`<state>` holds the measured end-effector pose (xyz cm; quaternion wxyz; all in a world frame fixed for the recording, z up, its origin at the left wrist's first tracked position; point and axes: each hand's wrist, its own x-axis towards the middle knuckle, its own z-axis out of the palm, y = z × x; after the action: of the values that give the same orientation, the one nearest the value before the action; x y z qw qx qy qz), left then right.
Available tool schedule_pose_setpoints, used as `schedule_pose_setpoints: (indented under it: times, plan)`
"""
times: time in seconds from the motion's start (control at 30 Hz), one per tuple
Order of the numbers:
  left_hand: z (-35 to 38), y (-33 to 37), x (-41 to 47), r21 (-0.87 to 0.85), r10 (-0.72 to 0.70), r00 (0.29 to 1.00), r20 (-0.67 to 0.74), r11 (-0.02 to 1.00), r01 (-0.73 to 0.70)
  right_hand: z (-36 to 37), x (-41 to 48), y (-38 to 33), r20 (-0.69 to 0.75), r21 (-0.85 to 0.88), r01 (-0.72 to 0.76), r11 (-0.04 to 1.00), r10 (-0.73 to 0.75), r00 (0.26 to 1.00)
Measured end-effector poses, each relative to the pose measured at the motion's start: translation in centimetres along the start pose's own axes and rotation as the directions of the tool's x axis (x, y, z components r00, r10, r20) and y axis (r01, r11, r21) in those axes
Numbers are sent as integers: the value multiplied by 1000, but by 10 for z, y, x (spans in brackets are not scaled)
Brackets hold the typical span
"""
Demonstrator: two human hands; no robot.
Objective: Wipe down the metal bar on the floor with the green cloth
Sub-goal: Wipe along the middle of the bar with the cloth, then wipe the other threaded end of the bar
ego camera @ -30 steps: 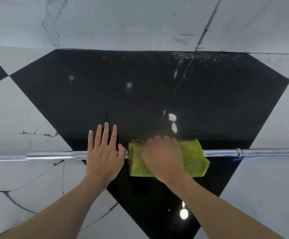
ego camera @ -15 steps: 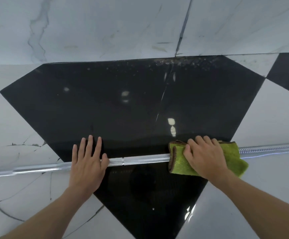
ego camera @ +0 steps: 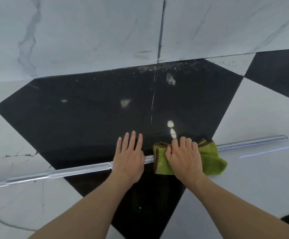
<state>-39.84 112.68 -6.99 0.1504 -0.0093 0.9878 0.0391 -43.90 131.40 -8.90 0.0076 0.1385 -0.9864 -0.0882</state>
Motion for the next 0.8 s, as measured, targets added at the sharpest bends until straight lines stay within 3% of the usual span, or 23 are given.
schedule_pose_setpoints:
  times: [0.17, 0.5, 0.63, 0.8]
  plan:
    - [19, 29, 11, -167, -13, 978, 210, 985, 49, -2, 1, -3, 42, -14, -29, 999, 30, 999]
    - [33, 27, 16, -219, -16, 993, 117, 975, 42, -11, 6, -16, 154, -8, -156, 988, 155, 976]
    - [38, 26, 17, -239, -19, 997, 72, 970, 36, -4, 3, -10, 63, 28, -152, 988, 150, 987]
    - [38, 33, 13, -208, -80, 997, -2, 975, 78, 17, 1, 17, -110, 89, -36, 995, 46, 993]
